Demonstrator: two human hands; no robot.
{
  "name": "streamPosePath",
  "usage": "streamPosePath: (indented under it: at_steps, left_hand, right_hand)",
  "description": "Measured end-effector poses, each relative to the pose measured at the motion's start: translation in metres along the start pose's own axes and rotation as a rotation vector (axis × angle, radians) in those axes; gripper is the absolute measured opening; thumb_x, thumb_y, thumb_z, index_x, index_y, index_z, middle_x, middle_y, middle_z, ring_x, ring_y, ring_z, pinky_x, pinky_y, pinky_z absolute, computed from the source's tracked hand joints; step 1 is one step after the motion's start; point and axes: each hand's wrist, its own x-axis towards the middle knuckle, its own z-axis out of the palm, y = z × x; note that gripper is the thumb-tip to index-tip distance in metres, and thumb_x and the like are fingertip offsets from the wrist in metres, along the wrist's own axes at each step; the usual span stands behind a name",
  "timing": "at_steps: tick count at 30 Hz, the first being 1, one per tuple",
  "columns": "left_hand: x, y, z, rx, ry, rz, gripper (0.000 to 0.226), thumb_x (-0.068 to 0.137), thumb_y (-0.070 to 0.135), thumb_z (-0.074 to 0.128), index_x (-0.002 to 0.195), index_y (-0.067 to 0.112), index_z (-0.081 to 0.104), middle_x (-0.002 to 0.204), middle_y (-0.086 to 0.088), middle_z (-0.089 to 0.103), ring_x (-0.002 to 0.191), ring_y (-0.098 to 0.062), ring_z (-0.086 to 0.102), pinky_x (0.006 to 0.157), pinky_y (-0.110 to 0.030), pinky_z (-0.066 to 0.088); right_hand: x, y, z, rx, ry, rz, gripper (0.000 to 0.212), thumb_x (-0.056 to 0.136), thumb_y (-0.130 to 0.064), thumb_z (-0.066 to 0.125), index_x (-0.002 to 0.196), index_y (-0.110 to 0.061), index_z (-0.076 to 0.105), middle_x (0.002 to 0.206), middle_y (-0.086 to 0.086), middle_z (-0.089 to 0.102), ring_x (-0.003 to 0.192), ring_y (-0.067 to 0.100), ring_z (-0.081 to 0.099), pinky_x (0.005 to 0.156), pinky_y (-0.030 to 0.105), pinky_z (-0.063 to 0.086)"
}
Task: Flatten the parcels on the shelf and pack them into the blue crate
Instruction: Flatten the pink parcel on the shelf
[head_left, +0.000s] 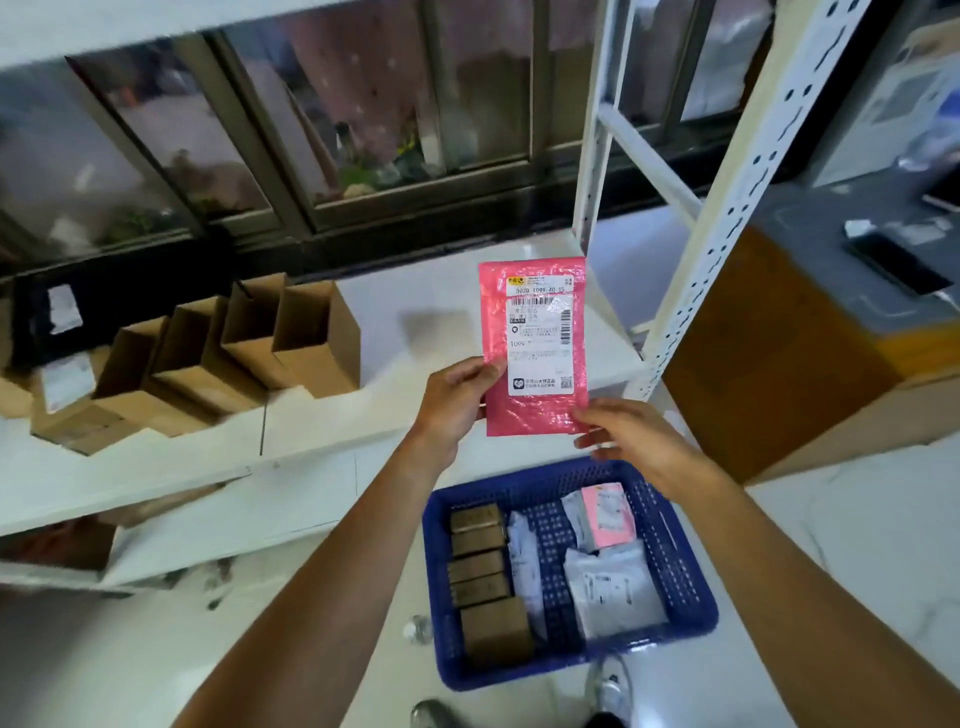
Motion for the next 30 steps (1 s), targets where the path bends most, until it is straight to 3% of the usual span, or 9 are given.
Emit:
streamPosePath:
  at_steps: [7, 11, 14, 18, 20, 22, 25, 27, 30]
  left_hand:
    - [0.027, -0.095, 0.034, -0.012, -0.021, -0.187, 0.017, 0.097, 0.023, 0.064, 0.109, 0.016, 0.073, 0.105, -0.004, 0.077, 0.094, -0.024, 0.074, 0.069, -0.03, 0.061]
    - [0.042, -0.165, 0.06, -0.003, -0.025, -0.302, 0.023, 0.095, 0.023, 0.067, 0.115, 0.011, 0.072, 0.107, -0.008, 0.077, 0.101, -0.032, 0.072, 0.087, -0.046, 0.059]
    - [0.058, -0.214, 0.079, 0.001, -0.005, -0.398, 0.029, 0.094, 0.024, 0.069, 0.119, 0.01, 0.071, 0.108, -0.008, 0.076, 0.1, -0.03, 0.073, 0.09, -0.044, 0.059]
    - [0.079, -0.285, 0.102, 0.053, -0.004, -0.493, 0.016, 0.093, 0.021, 0.07, 0.106, 0.014, 0.074, 0.107, -0.007, 0.076, 0.092, -0.022, 0.074, 0.088, -0.038, 0.059]
    - [0.09, -0.316, 0.112, 0.11, -0.046, -0.529, 0.021, 0.093, 0.018, 0.07, 0.112, 0.011, 0.074, 0.108, -0.007, 0.076, 0.098, -0.025, 0.073, 0.091, -0.041, 0.058]
    - [0.099, -0.344, 0.116, 0.184, -0.069, -0.558, 0.021, 0.094, 0.012, 0.068, 0.113, 0.007, 0.072, 0.107, -0.01, 0.075, 0.093, -0.025, 0.073, 0.079, -0.031, 0.062]
    - [0.12, -0.391, 0.122, 0.341, -0.101, -0.513, 0.015, 0.093, 0.005, 0.066, 0.107, 0.003, 0.072, 0.094, -0.01, 0.075, 0.067, -0.009, 0.071, 0.057, -0.015, 0.054]
    - [0.138, -0.425, 0.127, 0.412, -0.118, -0.473, 0.007, 0.092, 0.004, 0.069, 0.096, 0.005, 0.073, 0.082, -0.006, 0.075, 0.06, -0.006, 0.069, 0.055, -0.012, 0.05]
    - [0.161, -0.468, 0.132, 0.483, -0.123, -0.457, 0.004, 0.089, 0.006, 0.073, 0.089, 0.01, 0.075, 0.079, -0.003, 0.076, 0.07, -0.015, 0.073, 0.06, -0.017, 0.052]
  right_hand:
    - [0.019, 0.107, -0.016, 0.107, -0.02, 0.212, 0.023, 0.095, -0.026, 0.066, 0.108, -0.009, 0.068, 0.104, 0.013, 0.075, 0.086, 0.021, 0.067, 0.078, 0.031, 0.052]
    - [0.03, 0.167, -0.024, 0.274, -0.016, 0.33, 0.02, 0.093, -0.027, 0.067, 0.107, -0.013, 0.07, 0.105, 0.011, 0.075, 0.09, 0.021, 0.069, 0.085, 0.033, 0.052]
    - [0.045, 0.208, -0.028, 0.402, 0.027, 0.435, 0.016, 0.095, -0.025, 0.063, 0.105, -0.014, 0.07, 0.098, 0.011, 0.074, 0.089, 0.023, 0.068, 0.092, 0.036, 0.05]
    - [0.075, 0.274, -0.037, 0.493, 0.15, 0.545, 0.011, 0.095, -0.022, 0.063, 0.089, -0.015, 0.07, 0.084, 0.006, 0.072, 0.075, 0.019, 0.065, 0.079, 0.031, 0.049]
    - [0.09, 0.308, -0.042, 0.495, 0.192, 0.586, 0.012, 0.093, -0.021, 0.065, 0.086, -0.012, 0.069, 0.079, 0.006, 0.072, 0.073, 0.019, 0.064, 0.079, 0.033, 0.049]
    - [0.101, 0.332, -0.047, 0.454, 0.225, 0.615, 0.012, 0.092, -0.021, 0.065, 0.087, -0.01, 0.069, 0.078, 0.007, 0.071, 0.072, 0.021, 0.064, 0.078, 0.034, 0.05]
    - [0.126, 0.372, -0.052, 0.352, 0.232, 0.62, 0.016, 0.091, -0.016, 0.062, 0.078, -0.008, 0.066, 0.073, 0.009, 0.069, 0.071, 0.023, 0.061, 0.076, 0.035, 0.049]
    - [0.148, 0.401, -0.059, 0.291, 0.233, 0.594, 0.02, 0.091, -0.016, 0.059, 0.074, -0.007, 0.065, 0.071, 0.011, 0.067, 0.07, 0.024, 0.059, 0.073, 0.035, 0.048]
    - [0.172, 0.442, -0.065, 0.268, 0.247, 0.598, 0.021, 0.091, -0.02, 0.059, 0.075, -0.007, 0.065, 0.07, 0.012, 0.068, 0.067, 0.024, 0.058, 0.068, 0.036, 0.047]
